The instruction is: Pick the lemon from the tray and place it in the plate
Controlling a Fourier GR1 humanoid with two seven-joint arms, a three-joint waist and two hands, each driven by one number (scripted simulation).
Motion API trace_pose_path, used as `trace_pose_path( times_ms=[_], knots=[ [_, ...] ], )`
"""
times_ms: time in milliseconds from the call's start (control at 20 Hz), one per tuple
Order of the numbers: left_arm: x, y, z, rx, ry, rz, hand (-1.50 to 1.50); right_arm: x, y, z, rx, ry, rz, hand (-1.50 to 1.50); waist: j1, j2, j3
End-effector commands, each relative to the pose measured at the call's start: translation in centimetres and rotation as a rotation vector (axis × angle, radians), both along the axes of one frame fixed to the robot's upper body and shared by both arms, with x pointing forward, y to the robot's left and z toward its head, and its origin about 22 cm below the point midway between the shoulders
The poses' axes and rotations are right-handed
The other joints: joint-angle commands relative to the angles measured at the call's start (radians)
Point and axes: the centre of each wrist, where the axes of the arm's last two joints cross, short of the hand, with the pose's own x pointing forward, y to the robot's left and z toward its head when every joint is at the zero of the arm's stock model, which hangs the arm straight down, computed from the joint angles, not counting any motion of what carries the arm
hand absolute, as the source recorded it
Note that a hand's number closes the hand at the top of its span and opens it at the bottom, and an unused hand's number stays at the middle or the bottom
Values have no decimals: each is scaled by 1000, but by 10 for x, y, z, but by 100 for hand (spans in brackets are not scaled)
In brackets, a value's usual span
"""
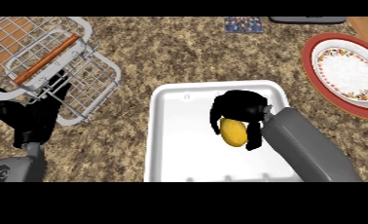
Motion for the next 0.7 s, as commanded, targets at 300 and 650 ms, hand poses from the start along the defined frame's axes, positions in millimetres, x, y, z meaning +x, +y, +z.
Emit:
trace_pose_path(
  times_ms=[300, 650],
  knots=[
    [18, -31, 4, 24, 27, -85, 0, -15, -3, -18, 128, -18, -33, 150, -23, 12, 6],
    [-12, -22, -13, 6, 29, -31, 0, -47, -110, -2, 125, -152, -348, 150, -86, -4, 5]
  ],
)
